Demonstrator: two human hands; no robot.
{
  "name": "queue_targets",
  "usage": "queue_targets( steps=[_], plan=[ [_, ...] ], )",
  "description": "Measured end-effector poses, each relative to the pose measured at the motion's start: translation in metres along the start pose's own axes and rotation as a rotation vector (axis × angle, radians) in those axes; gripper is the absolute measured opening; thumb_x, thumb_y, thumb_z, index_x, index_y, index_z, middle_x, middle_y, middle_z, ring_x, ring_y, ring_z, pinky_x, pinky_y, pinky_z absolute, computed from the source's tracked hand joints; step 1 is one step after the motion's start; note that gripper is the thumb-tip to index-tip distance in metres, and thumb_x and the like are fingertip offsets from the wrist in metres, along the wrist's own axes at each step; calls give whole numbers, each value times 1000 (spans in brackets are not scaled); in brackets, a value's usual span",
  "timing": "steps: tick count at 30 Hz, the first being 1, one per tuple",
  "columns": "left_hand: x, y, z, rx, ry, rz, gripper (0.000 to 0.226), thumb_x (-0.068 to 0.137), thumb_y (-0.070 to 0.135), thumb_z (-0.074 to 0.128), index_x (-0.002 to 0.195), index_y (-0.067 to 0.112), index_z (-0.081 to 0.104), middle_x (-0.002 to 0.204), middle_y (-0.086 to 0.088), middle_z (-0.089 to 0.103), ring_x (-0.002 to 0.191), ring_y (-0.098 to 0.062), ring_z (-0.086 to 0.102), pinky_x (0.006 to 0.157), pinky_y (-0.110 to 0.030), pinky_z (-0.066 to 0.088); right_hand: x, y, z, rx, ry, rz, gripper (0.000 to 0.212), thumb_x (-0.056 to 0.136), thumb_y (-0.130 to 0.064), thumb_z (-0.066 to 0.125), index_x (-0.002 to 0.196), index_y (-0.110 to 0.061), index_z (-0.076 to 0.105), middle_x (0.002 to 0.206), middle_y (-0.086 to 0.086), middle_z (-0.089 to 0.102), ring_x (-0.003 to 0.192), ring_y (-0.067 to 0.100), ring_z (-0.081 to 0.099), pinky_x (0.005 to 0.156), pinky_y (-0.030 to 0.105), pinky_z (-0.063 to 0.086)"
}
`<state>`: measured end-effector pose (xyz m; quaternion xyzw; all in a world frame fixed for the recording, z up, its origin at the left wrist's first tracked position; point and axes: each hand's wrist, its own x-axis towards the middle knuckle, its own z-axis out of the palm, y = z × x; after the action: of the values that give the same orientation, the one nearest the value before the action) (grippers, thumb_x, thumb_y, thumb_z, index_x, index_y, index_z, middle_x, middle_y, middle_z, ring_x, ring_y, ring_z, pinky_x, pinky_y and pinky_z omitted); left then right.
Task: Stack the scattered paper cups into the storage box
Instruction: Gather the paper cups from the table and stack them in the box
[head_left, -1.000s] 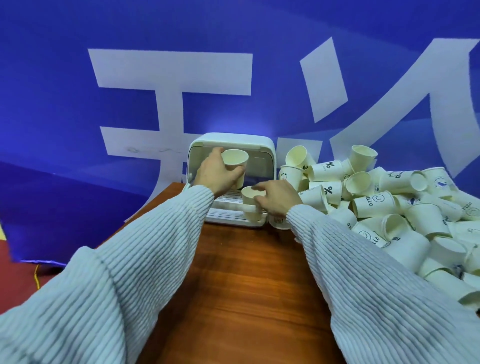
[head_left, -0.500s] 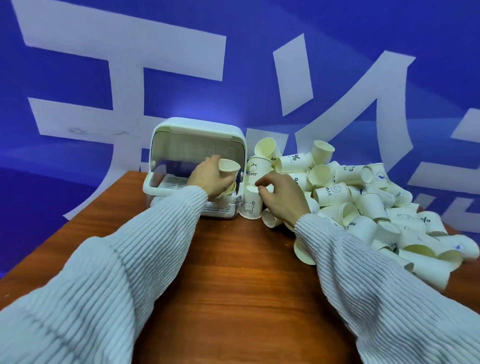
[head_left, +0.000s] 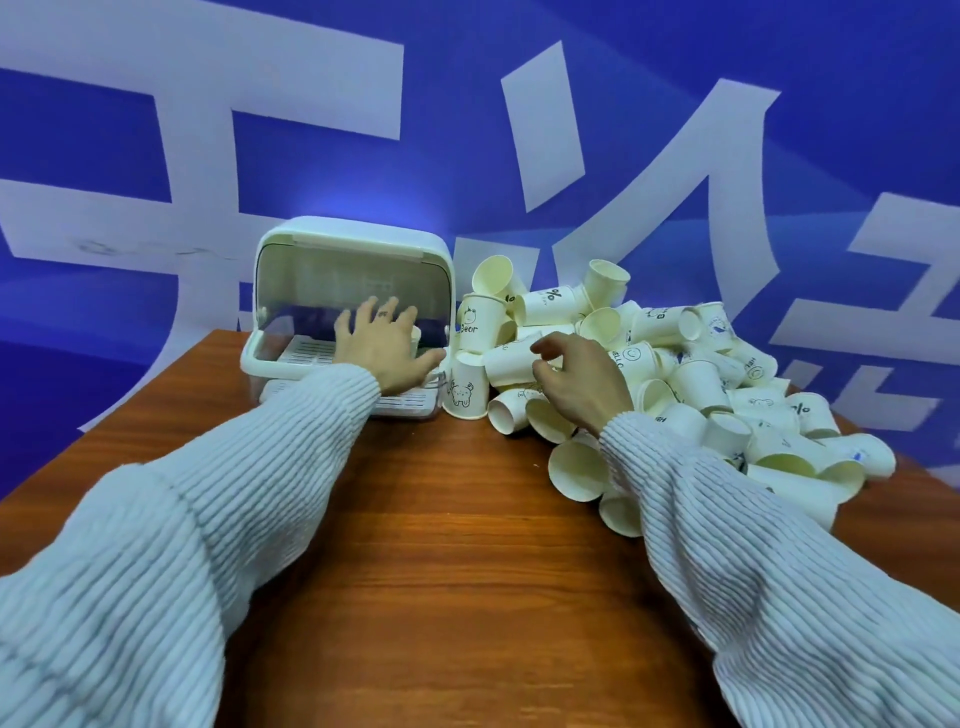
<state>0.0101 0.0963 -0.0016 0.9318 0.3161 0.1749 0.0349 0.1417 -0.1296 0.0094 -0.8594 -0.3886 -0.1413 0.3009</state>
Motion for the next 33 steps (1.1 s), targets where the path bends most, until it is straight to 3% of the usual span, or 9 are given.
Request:
queue_targets(
  steps=[2,4,12,20,29,33],
  plan=[
    [-2,10,3,-56,134,72,67,89,66,46,144,27,48,157,-4,40,149,-26,24,119,-53,20,1,4,-2,-8,-8,40,37,92,-31,58,127,-27,68,122,-4,71,114,21,63,92,39,51],
    [-3,19,5,-97,132,81,53,89,58,51,131,26,60,144,-4,52,140,-26,36,114,-50,29,2,7,-2,-8,-15,70,40,93,-30,58,132,-25,65,127,-1,70,118,22,62,94,40,51],
    [-4,6,5,-217,106,-68,47,93,32,54,138,18,54,141,-10,49,130,-34,44,103,-51,40,12,11,6,11,-51,106,50,94,-30,56,143,-26,56,139,2,64,128,25,58,101,44,50],
    [-2,1,6,-173,6,-127,33,96,25,55,128,19,61,130,-10,59,127,-33,48,96,-50,45,19,9,19,-14,-65,116,51,97,-29,55,148,-27,50,124,-1,71,118,32,61,97,47,51],
    [2,2,2,-178,-18,23,23,93,18,55,112,19,68,116,-5,70,106,-28,62,93,-48,52,15,8,15,-17,5,106,42,97,-28,56,139,-27,59,119,-6,73,113,27,63,90,41,51],
    [-3,10,2,-164,72,66,39,89,38,58,125,22,61,127,-6,60,118,-31,54,98,-48,45,13,5,8,23,99,96,28,97,-29,55,124,-27,65,117,-3,74,109,28,65,87,41,53]
  ],
)
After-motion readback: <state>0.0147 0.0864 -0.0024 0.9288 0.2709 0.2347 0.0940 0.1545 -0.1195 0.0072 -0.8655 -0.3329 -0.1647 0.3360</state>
